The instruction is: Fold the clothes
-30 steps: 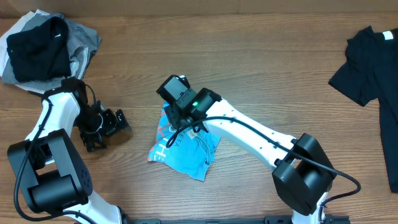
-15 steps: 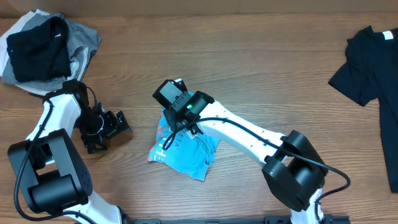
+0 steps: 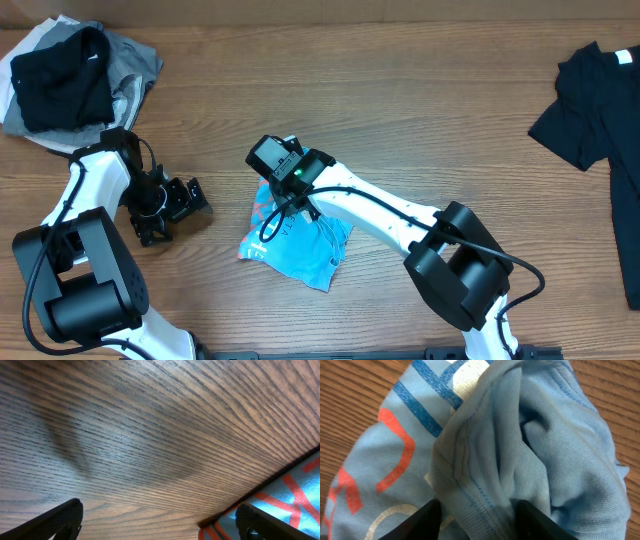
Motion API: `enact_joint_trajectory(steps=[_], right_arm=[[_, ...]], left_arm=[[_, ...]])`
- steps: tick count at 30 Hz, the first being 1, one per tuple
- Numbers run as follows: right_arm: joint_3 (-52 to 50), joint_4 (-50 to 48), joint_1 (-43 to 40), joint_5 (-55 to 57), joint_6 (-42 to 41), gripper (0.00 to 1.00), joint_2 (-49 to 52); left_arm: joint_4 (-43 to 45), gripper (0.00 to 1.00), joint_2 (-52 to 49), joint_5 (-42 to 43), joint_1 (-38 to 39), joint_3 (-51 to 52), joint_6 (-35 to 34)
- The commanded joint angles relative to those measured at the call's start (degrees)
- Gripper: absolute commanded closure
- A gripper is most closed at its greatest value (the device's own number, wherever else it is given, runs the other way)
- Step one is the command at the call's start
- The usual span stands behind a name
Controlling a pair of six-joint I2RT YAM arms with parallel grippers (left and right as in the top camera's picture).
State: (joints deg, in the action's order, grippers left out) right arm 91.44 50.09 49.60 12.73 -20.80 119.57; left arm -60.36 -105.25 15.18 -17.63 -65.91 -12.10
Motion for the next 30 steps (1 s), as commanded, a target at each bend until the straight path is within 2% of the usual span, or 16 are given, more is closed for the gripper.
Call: enact_joint_trajectory(steps=[1, 4, 11, 16, 21, 30], right_arm=[[1.49, 0.13, 0.22, 1.77, -0.22, 0.47, 0.26], [1.49, 0.13, 0.22, 1.86, -0.24, 0.49, 0.26], [1.55, 0.13, 0.02, 5.55, -1.95, 0.6, 0.24], [1.6, 0.33, -1.16, 5.9, -2.47, 0.82, 0.24], [2.03, 0.85, -2.89, 6.99, -3.45, 0.95, 0.07], [9.22, 6.95, -4.72, 9.66, -3.48, 0.96, 0.02]], left_arm=[[0.35, 0.0, 0.79, 0.52, 0.07, 0.46, -0.79], [0.28, 0.0, 0.79, 0.52, 0.07, 0.46, -0.76], [0.24, 0.0, 0.79, 0.52, 0.07, 0.46, -0.76], [0.2, 0.0, 0.79, 0.5, 0.07, 0.46, -0.74], [0.22, 0.0, 0.79, 0.52, 0.07, 0.46, -0.74], [0.39, 0.0, 0.79, 0.5, 0.07, 0.46, -0.74]])
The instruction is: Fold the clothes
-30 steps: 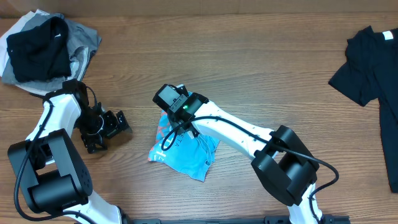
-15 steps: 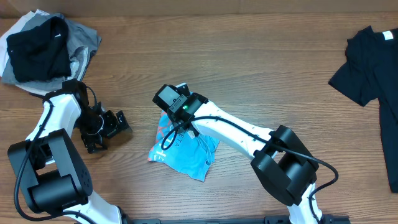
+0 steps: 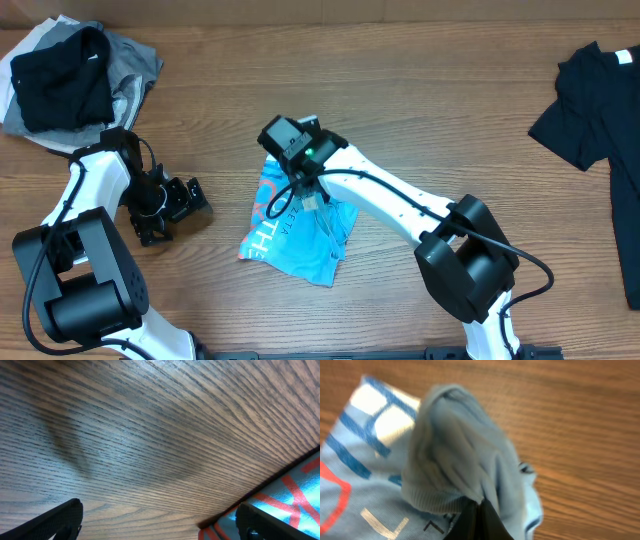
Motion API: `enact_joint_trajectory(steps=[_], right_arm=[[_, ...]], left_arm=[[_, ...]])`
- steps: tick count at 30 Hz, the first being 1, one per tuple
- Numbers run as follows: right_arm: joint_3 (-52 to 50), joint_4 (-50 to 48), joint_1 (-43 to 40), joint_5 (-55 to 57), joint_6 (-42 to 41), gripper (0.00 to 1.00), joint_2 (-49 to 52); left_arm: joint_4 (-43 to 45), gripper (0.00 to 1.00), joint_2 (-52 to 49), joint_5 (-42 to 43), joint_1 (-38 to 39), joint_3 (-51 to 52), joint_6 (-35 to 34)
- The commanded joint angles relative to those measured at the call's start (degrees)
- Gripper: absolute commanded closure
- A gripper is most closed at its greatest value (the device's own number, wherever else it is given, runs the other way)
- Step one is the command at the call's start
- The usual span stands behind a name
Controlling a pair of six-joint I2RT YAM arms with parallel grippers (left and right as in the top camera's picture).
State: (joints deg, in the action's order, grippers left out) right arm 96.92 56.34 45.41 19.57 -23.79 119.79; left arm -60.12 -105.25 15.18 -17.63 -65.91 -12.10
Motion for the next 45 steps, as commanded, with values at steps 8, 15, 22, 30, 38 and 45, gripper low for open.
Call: enact_joint_trajectory(steps=[8, 15, 22, 30, 38, 45], right_arm=[[5.86, 4.31, -3.08, 5.9, -1.79, 0.96, -0.2], [5.86, 7.02, -6.1, 5.88, -4.2, 0.96, -0.2], [5.38, 9.16, -6.91, 2.56, -4.81, 0.96, -0.17], [4.92, 13.03, -6.93, 0.76, -9.55, 0.79, -0.17], [6.45, 16.31, -6.91, 0.55, -11.85, 0.76, -0.2], [10.82, 17.92, -6.91, -12.17, -7.58, 0.76, -0.2]], left_arm=[[0.09, 0.0, 0.79, 0.5, 0.09, 0.46, -0.57], [0.07, 0.0, 0.79, 0.5, 0.07, 0.46, -0.55], [-0.02, 0.0, 0.79, 0.52, 0.07, 0.46, -0.55], [-0.09, 0.0, 0.79, 0.52, 0.07, 0.46, -0.55], [-0.09, 0.0, 0.79, 0.55, 0.09, 0.46, -0.57], [-0.26, 0.0, 0.79, 0.52, 0.07, 0.46, -0.57]])
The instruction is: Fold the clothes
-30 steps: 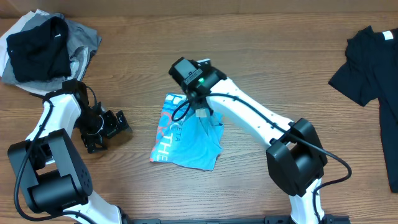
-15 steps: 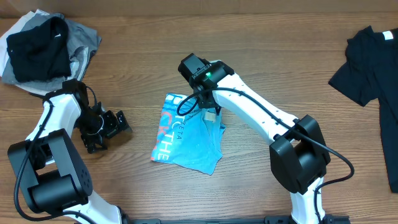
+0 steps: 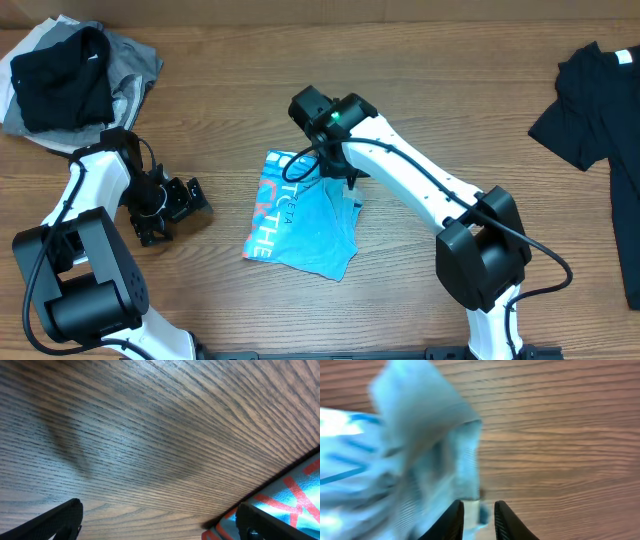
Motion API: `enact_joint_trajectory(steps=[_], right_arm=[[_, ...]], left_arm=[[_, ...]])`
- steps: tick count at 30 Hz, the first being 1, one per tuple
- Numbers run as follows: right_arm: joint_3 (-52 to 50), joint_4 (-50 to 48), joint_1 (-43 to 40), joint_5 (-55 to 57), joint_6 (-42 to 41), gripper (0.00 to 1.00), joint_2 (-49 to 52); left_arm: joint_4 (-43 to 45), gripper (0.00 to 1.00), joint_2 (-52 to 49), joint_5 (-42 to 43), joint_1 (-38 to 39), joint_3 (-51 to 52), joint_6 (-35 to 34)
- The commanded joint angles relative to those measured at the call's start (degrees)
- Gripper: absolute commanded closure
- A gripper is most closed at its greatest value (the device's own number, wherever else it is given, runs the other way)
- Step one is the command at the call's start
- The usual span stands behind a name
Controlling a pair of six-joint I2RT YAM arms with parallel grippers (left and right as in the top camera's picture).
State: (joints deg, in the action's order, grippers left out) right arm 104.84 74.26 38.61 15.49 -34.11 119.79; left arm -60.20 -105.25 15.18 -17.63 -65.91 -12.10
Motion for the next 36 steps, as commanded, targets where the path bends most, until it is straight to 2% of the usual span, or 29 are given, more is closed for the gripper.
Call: enact_joint_trajectory(steps=[1, 5, 20, 21, 24, 36], right_arm=[[2.91, -0.11, -0.11, -11.41, 4.44, 0.76, -0.2], [1.79, -0.02, -0.02, -22.93, 9.55, 0.75, -0.2], [-10.58, -8.63, 0.04, -23.23, 9.51, 0.75, -0.17], [-10.78, -8.59, 0.04, -23.23, 9.49, 0.81, -0.17], [-10.75, -7.89, 0.04, -23.32, 8.7, 0.96, -0.2], [-10.64, 5.84, 0.04, -24.59, 6.91, 0.96, -0.2]], left_arm=[[-0.17, 0.0, 0.79, 0.52, 0.07, 0.46, -0.55], [-0.17, 0.0, 0.79, 0.52, 0.07, 0.46, -0.57], [-0.61, 0.0, 0.79, 0.52, 0.07, 0.46, -0.57], [-0.61, 0.0, 0.79, 0.52, 0.09, 0.46, -0.55], [-0.61, 0.0, 0.79, 0.55, 0.09, 0.46, -0.57], [-0.5, 0.0, 0.79, 0.52, 0.07, 0.46, -0.57]])
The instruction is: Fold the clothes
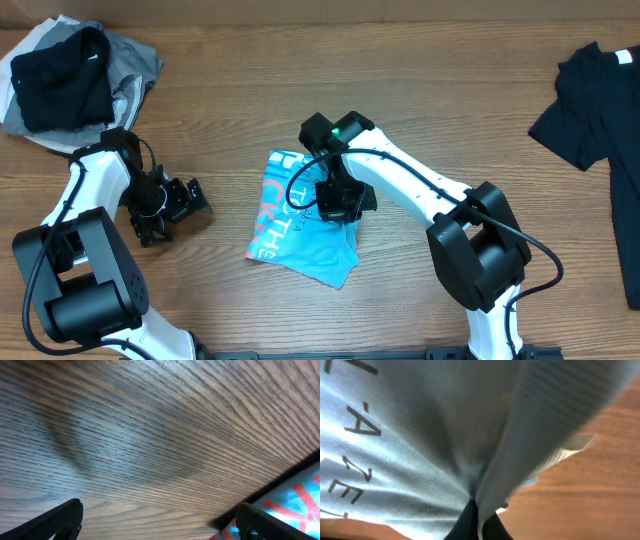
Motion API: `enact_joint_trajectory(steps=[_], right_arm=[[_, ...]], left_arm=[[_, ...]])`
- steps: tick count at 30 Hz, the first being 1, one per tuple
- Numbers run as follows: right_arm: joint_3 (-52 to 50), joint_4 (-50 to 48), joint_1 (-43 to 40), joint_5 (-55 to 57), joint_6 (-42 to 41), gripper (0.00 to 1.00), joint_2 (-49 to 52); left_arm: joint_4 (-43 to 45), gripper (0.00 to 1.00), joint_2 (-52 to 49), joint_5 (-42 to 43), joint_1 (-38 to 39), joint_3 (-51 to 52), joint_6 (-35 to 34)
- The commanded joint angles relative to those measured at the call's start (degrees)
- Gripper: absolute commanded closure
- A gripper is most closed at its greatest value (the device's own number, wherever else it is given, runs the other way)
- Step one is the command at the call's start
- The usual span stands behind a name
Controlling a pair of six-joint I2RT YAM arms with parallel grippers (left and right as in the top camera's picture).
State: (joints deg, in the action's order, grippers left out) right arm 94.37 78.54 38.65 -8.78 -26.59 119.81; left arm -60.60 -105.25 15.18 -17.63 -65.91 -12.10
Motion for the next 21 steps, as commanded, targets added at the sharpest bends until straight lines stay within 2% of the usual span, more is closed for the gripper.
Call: enact_joint_trajectory(steps=[1, 3, 5, 8, 13, 14, 15, 16, 17, 18, 21], right_arm=[[-0.17, 2.23, 0.02, -0.31, -0.61, 0.96, -0.22], [-0.17, 3.02, 0.02, 0.35, -0.61, 0.95, -0.22], [-0.17, 2.82, 0.0, 1.53, -0.61, 0.76, -0.22], [-0.11, 3.26, -0.02, 3.91, -0.66, 0.61, -0.22], [3.63, 7.28, -0.59, 12.57, -5.2, 0.57, -2.21], [4.59, 6.99, -0.83, 13.09, -5.18, 0.53, -3.3], [5.42, 6.51, -1.14, 13.27, -5.09, 0.44, -4.22], [6.23, 5.86, -1.6, 13.25, -4.85, 0.25, -5.03], [6.95, 4.96, -2.32, 13.25, -4.46, 0.15, -5.77], [7.17, 3.98, -2.86, 13.22, -4.07, 0.12, -6.19], [7.15, 0.35, -5.49, 12.35, -2.25, 0.13, -6.54]], left_arm=[[-0.15, 0.0, 0.79, 0.55, 0.07, 0.46, -0.57], [-0.2, 0.0, 0.79, 0.52, 0.07, 0.46, -0.57], [-0.17, 0.0, 0.79, 0.55, 0.07, 0.46, -0.57], [-0.2, 0.0, 0.79, 0.55, 0.07, 0.46, -0.57], [-0.17, 0.0, 0.79, 0.57, 0.07, 0.46, -0.57], [-0.15, 0.0, 0.79, 0.57, 0.09, 0.46, -0.57], [-0.15, 0.0, 0.79, 0.57, 0.07, 0.46, -0.57], [-0.15, 0.0, 0.79, 0.57, 0.07, 0.46, -0.57], [-0.17, 0.0, 0.79, 0.57, 0.07, 0.46, -0.57], [-0.17, 0.0, 0.79, 0.57, 0.07, 0.46, -0.57], [-0.2, 0.0, 0.79, 0.66, 0.07, 0.46, -0.57]])
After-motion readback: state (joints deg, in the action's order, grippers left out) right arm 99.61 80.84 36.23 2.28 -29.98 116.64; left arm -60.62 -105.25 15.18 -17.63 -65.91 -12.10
